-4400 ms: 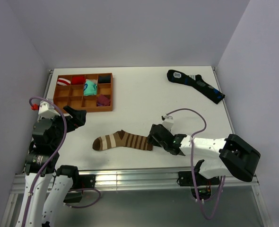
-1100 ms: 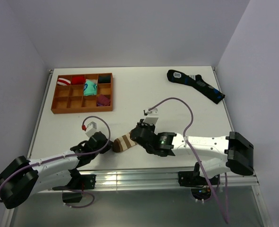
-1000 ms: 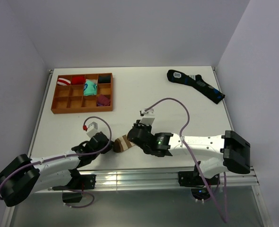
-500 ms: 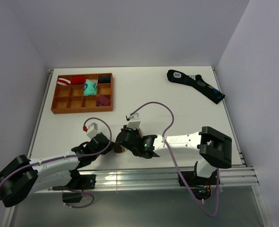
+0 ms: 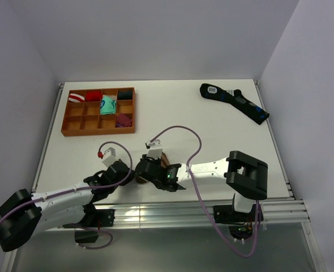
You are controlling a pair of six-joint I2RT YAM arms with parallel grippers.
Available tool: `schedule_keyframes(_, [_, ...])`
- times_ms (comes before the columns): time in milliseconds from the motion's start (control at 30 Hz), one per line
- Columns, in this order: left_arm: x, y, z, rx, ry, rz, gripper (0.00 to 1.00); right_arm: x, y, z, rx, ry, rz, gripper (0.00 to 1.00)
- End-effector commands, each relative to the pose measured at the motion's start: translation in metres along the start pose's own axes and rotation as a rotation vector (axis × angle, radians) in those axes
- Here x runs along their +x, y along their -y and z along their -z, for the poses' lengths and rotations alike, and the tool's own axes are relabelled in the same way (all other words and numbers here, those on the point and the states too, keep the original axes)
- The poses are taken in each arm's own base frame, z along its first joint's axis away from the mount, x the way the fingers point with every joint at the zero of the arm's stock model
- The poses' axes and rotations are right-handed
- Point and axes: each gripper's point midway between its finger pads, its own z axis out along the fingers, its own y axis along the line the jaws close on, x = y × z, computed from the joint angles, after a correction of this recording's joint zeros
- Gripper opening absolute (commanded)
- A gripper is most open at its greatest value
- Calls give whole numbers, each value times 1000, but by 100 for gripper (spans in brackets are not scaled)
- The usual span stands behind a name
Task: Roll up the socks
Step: Fold the sock at the center of the board.
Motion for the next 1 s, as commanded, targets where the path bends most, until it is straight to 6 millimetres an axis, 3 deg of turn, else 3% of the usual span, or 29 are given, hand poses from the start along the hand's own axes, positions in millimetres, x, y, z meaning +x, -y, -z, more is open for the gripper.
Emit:
schedule_keyframes(0, [-6,0,1,-1,32,12,0,-12,-26,1,-61,25,-50,24])
schedule_keyframes(167, [-7,0,3,-3,35,10,0,-17,-33,0,-66,29,-50,32])
schedule_keyframes(300, [-8,-4,6,-13,38,10,0,-23,-36,5,-78,36,-56,52])
schedule_keyframes(400, [-13,-4,11,-14,49,5,0,-34,-37,12,-88,60,-67,56])
schedule_keyframes(600, [-33,10,30,10,97,-18,3,-51,-13,28,-50,79,-102,49])
schedule_keyframes(667, [-38,19,36,39,101,-22,4,-50,4,27,-23,77,-108,44])
schedule_keyframes(767, [-36,33,40,82,72,-46,4,-50,17,29,-7,68,-104,41])
schedule_keyframes(900, [-28,41,34,98,34,-53,2,-41,4,27,-80,30,-66,39])
schedule_keyframes(967, [-25,37,33,96,24,-37,2,-26,0,22,-89,-4,-24,39])
